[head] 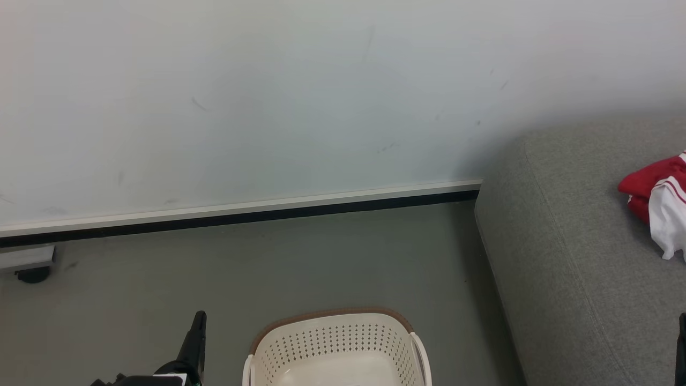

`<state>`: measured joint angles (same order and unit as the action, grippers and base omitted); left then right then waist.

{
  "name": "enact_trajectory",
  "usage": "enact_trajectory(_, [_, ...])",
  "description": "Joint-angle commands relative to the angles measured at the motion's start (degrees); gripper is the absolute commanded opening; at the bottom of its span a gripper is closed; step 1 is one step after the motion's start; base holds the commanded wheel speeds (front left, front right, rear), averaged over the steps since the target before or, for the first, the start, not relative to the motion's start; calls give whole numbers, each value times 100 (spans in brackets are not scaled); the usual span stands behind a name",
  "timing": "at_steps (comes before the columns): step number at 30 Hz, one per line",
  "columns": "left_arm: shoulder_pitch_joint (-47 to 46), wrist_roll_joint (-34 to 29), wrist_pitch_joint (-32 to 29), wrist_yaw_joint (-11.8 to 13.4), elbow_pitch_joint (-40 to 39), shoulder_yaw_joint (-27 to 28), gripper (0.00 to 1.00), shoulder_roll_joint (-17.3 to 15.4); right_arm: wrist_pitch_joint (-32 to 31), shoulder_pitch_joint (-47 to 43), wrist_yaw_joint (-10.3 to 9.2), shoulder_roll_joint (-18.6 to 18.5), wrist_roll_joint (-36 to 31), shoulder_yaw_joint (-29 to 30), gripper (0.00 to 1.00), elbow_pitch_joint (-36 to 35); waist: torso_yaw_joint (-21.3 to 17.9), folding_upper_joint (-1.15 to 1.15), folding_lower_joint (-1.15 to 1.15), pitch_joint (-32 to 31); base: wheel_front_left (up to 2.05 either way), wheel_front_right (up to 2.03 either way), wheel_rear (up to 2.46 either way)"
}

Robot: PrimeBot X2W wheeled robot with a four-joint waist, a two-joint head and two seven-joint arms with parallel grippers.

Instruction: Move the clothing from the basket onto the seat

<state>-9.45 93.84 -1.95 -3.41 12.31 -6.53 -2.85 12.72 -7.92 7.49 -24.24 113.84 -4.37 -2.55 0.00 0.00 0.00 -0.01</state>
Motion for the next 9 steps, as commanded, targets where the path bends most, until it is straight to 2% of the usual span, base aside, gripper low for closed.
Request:
enact_trajectory(1, [1,57,-8,6,6,-8,0,-5,21,-13,0,-47,8,-9,0,-12,0,0,0,0,0,0,0])
enact_trajectory(9, [1,57,-8,6,6,-9,0,-5,22,-13,0,-51,13,-12,0,-13,0,0,0,0,0,0,0])
